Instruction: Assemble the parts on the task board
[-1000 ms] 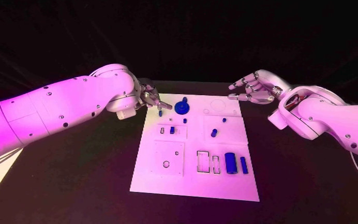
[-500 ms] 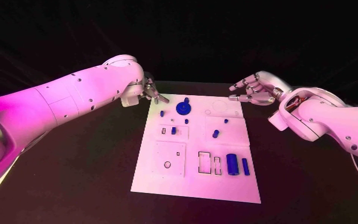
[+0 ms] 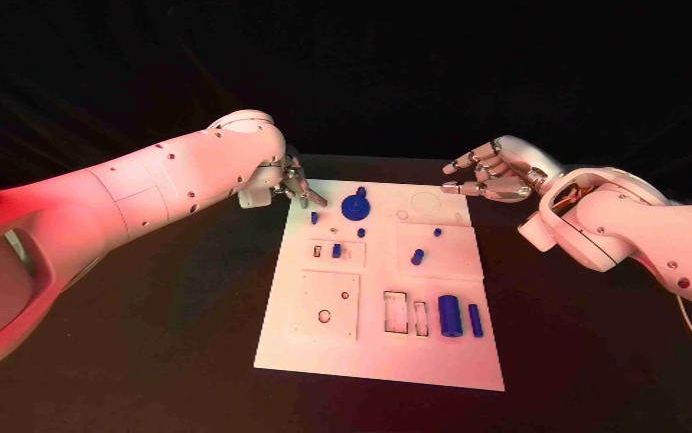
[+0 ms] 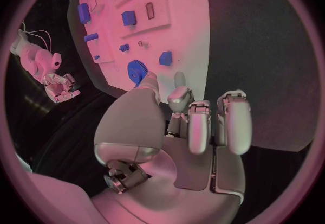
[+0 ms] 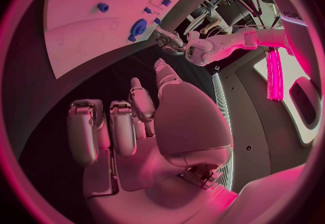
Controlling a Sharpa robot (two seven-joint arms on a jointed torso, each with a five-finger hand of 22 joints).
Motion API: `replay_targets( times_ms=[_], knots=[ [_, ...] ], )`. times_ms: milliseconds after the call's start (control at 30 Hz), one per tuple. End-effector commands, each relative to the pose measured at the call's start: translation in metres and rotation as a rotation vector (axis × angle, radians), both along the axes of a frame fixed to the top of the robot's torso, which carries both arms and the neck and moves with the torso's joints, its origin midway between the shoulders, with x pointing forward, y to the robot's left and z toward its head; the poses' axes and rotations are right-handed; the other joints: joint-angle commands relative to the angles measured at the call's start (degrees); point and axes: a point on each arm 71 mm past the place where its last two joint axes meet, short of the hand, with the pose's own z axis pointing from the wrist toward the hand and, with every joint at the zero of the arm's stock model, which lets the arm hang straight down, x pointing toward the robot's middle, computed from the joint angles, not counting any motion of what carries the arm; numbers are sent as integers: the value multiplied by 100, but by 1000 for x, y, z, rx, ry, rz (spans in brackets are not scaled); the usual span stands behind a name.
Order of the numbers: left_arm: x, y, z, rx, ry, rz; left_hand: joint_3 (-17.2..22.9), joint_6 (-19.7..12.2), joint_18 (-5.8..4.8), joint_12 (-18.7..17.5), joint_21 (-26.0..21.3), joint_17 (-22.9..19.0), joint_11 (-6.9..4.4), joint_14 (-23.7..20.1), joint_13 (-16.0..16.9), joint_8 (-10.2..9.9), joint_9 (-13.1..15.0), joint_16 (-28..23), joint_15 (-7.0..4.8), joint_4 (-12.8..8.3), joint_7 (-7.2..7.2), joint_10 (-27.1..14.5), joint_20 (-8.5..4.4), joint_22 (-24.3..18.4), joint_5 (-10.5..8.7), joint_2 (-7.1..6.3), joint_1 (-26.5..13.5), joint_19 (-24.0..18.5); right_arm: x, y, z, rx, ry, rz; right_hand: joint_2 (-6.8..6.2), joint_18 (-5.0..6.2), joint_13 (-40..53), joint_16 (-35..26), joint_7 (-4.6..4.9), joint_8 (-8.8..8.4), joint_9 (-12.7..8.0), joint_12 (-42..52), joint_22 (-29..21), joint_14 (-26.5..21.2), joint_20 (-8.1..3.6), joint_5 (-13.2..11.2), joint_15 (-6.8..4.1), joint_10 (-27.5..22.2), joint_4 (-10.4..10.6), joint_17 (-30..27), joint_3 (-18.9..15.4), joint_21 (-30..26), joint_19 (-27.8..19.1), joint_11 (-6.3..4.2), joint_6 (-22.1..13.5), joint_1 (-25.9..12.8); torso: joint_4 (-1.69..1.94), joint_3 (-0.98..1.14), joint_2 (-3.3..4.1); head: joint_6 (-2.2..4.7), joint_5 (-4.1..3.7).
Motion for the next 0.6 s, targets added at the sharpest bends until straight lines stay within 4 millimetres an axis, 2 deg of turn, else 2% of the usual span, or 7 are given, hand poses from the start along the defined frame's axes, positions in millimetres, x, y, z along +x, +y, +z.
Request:
replay_targets(
  times_ms=[33, 300, 600],
  knots=[
    [-1, -4, -1, -15, 24, -30, -38, 60, -21, 35, 45, 1507, -11, 604, 20, 39, -3, 18, -27, 0, -1, 40, -41, 602, 22, 70, -23, 276, 0, 1, -1, -2, 4, 17, 36, 46, -9, -19, 4, -11, 9, -34, 789, 502, 6, 39, -7, -27, 0, 1116, -42, -21, 211, -2, 13, -33, 0, 3, -4, -2, 2],
    [-4, -5, -4, -3, 63, -52, -48, 104, -32, 77, 78, 1507, -31, 604, 62, 68, 7, 18, -45, -27, -25, 82, -57, 652, 27, 114, 51, 295, 0, 1, -1, -3, 5, 16, 36, 46, -9, -19, 4, -11, 9, -34, 789, 502, 6, 39, -7, -27, 0, 1116, -42, -21, 211, -2, 13, -33, 7, 7, -3, -3, 0],
    [-6, -7, -6, 11, 94, -76, -42, 121, -34, 84, 84, 1507, -43, 604, 69, 78, 14, 18, -56, -46, -36, 95, -70, 664, 26, 149, 167, 298, 0, 1, -1, -3, 6, 15, 36, 46, -9, -19, 4, -11, 9, -34, 789, 502, 6, 39, -7, -27, 0, 1116, -42, -21, 211, -2, 13, -33, 3, 3, 0, -5, 19]
  ],
)
